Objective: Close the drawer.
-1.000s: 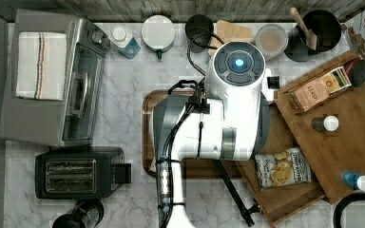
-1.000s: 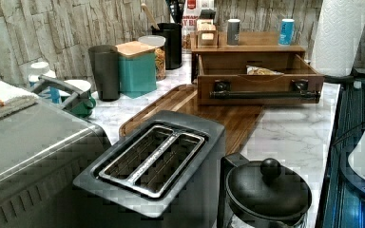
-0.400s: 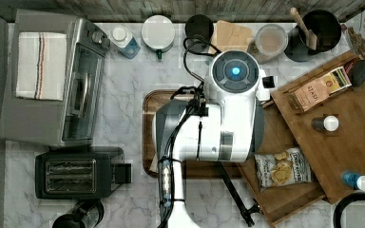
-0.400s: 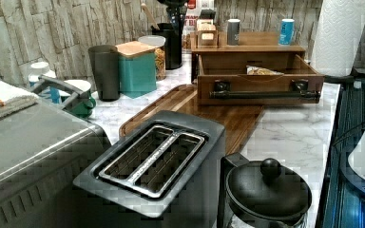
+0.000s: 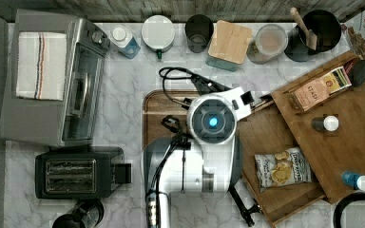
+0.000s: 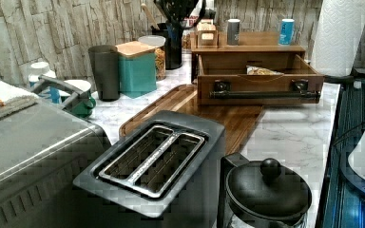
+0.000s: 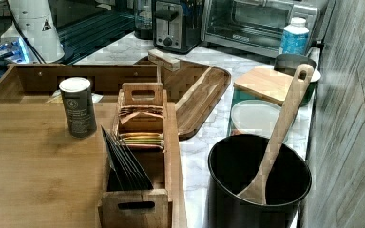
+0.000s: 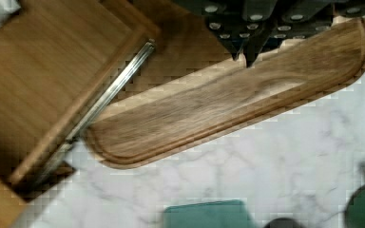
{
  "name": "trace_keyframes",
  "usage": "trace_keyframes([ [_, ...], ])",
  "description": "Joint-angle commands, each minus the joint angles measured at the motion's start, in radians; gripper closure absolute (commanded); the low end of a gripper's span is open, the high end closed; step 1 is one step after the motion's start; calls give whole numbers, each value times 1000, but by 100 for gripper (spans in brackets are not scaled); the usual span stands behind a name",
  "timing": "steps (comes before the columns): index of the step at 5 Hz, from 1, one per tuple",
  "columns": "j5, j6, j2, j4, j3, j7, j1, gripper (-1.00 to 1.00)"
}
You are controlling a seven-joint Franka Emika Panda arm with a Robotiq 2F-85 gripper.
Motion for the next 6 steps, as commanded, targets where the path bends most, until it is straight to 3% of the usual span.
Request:
trace_keyframes([
  [1, 107, 112, -111, -292, 63, -366, 91, 100],
  [2, 21, 150, -151, -402, 46, -429, 108, 100],
  [3, -23, 182, -196, -512, 30, -529, 84, 100],
  [4, -73, 130, -227, -526, -18, -613, 49, 100],
  [5, -88, 131, -190, -544, -55, -673, 48, 100],
  [6, -114, 234, -131, -572, -90, -743, 18, 100],
])
